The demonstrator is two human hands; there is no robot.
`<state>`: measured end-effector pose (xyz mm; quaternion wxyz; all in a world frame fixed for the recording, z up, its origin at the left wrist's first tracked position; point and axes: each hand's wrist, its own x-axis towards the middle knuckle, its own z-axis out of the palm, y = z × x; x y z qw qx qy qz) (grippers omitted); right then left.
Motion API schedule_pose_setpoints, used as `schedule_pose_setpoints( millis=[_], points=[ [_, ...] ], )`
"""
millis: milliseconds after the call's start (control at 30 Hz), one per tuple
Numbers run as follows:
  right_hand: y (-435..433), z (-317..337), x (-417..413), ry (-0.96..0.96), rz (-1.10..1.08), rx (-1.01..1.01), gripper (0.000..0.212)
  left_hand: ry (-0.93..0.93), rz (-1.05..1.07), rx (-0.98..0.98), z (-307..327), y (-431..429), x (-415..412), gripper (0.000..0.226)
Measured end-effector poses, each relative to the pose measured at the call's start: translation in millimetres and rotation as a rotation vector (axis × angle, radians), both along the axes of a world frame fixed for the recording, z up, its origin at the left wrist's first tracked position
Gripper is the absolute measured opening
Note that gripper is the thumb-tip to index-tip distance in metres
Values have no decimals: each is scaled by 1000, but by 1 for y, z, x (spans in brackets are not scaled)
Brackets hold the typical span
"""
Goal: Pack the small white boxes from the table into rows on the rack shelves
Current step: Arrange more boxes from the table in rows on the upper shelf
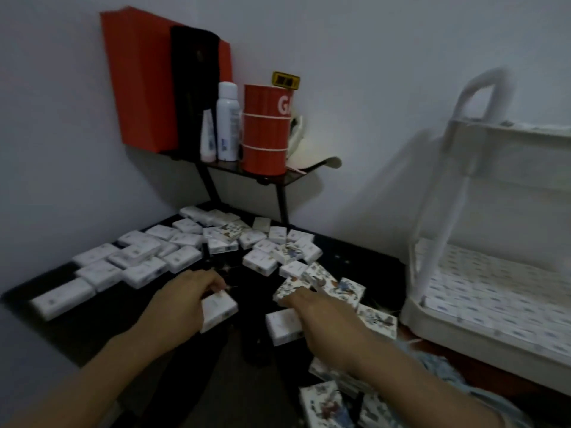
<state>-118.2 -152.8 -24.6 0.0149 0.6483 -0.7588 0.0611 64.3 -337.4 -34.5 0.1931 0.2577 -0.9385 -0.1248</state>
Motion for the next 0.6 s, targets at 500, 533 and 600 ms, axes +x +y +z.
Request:
schedule_pose_setpoints(
  millis=[500,533,600],
  points=[
    [-11,8,-3,197,29,-10,62,-155,61,107,-28,-8,-5,46],
    [-9,9,-5,129,33,-58,61,-101,49,136,-27,-6,-5,44],
    [-2,12,-9,-135,19,-100,58,16,21,249,-25,-3,-8,48]
  ],
)
